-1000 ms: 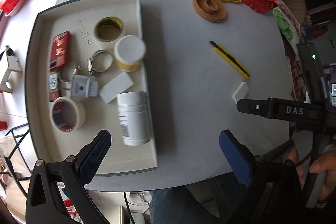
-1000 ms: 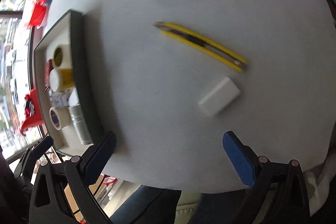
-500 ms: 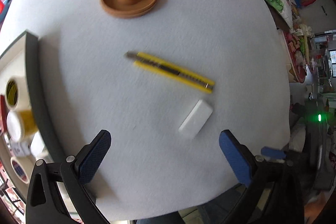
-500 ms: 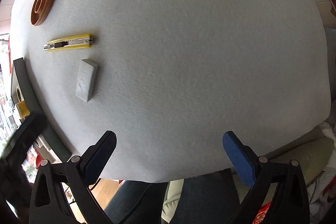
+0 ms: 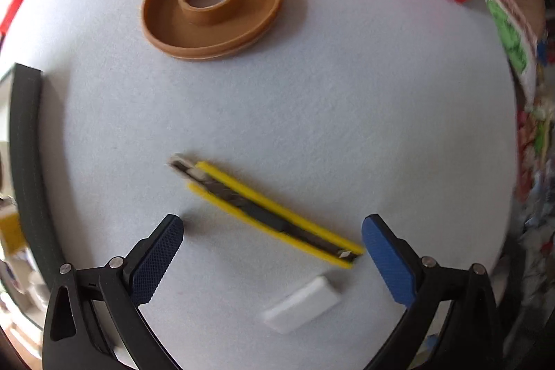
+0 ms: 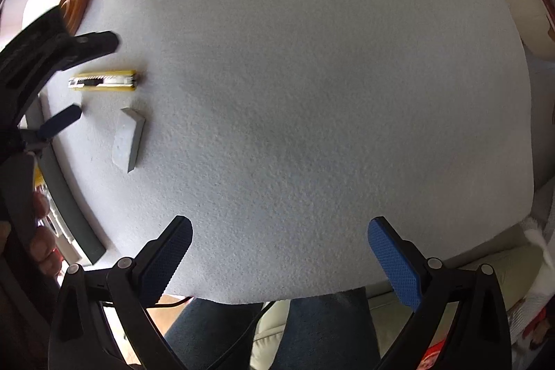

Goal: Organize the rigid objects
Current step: 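Grasp the orange ring holder with the left tool while the right tool grasps the white block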

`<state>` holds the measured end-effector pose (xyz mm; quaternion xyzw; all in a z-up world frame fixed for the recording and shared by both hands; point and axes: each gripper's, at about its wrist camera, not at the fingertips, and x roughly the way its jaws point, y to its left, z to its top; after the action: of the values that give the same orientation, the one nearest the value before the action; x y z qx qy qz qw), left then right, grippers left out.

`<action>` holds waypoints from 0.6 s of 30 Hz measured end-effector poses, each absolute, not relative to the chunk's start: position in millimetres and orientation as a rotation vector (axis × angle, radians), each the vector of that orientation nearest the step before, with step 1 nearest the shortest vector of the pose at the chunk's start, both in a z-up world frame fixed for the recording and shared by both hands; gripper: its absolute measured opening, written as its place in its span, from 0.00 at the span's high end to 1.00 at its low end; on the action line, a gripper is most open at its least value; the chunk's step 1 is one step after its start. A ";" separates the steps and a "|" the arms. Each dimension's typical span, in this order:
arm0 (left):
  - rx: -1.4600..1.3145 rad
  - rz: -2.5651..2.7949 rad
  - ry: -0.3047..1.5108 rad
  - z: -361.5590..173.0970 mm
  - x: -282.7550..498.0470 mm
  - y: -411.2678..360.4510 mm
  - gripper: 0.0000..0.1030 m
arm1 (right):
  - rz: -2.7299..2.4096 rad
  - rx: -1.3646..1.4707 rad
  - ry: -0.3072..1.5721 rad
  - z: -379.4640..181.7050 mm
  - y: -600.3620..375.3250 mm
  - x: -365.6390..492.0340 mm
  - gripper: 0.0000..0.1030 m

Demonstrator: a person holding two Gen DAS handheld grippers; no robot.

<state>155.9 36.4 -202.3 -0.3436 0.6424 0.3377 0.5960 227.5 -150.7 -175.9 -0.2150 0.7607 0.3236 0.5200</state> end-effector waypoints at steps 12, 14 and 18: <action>-0.847 0.805 1.463 -181.6 86.5 82.2 0.00 | 1.350 -1.072 1.276 -144.3 -54.0 113.7 0.01; -0.822 0.813 1.445 -171.8 86.4 86.4 0.00 | 1.365 -1.097 1.257 -143.2 -50.5 105.8 0.01; -0.748 0.816 1.387 -152.0 112.6 100.9 0.00 | 1.297 -0.965 1.394 -144.1 -53.3 121.9 0.01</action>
<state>112.6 100.9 -152.0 -0.3270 0.6060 0.3565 0.6314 121.9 -53.3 -144.1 -0.3958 0.5721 0.5321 0.4826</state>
